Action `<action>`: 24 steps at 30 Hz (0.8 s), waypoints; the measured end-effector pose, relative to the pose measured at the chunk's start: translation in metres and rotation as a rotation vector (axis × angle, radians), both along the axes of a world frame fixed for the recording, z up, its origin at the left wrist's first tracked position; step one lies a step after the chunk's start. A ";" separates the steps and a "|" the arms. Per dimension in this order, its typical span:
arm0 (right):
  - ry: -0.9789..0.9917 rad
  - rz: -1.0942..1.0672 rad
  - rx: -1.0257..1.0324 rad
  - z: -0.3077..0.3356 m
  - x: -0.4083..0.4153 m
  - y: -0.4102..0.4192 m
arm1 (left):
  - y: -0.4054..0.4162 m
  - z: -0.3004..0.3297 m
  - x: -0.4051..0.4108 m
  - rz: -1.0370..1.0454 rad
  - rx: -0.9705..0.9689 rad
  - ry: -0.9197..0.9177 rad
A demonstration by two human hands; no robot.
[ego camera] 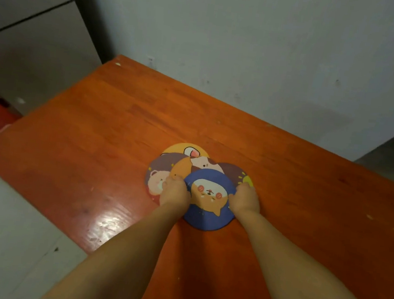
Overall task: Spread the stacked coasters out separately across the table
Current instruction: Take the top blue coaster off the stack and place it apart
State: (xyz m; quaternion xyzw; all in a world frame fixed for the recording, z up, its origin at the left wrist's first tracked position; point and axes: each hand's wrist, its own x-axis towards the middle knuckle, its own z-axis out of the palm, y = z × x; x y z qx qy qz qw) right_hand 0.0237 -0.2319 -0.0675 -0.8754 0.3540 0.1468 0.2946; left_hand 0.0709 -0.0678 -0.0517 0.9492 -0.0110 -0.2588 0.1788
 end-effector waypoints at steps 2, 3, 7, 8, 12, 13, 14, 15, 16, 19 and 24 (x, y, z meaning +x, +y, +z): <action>0.011 -0.012 0.021 -0.002 0.004 -0.004 | -0.001 -0.002 0.004 0.056 -0.044 0.015; 0.017 -0.009 0.041 0.003 0.005 -0.005 | 0.001 -0.005 0.007 0.092 -0.076 0.013; 0.009 -0.008 0.098 0.010 0.004 -0.012 | 0.010 -0.008 0.014 0.138 -0.204 0.030; -0.006 0.002 0.117 0.012 0.004 -0.014 | 0.014 -0.005 0.015 0.135 -0.229 0.033; -0.091 0.003 0.168 0.029 0.018 -0.008 | 0.033 0.010 0.027 0.208 -0.321 0.071; -0.100 0.011 0.203 0.036 0.024 -0.002 | 0.041 0.015 0.031 0.249 -0.368 0.073; -0.130 0.023 0.247 0.041 0.032 0.006 | 0.050 0.020 0.037 0.289 -0.410 0.065; -0.132 0.026 0.290 0.051 0.038 0.017 | 0.061 0.026 0.044 0.336 -0.450 0.052; -0.141 0.041 0.322 0.056 0.047 0.027 | 0.074 0.031 0.052 0.375 -0.482 0.033; -0.159 0.089 0.405 0.072 0.072 0.068 | 0.118 0.042 0.078 0.443 -0.536 -0.001; -0.178 0.130 0.428 0.071 0.116 0.147 | 0.202 0.039 0.124 0.450 -0.544 -0.007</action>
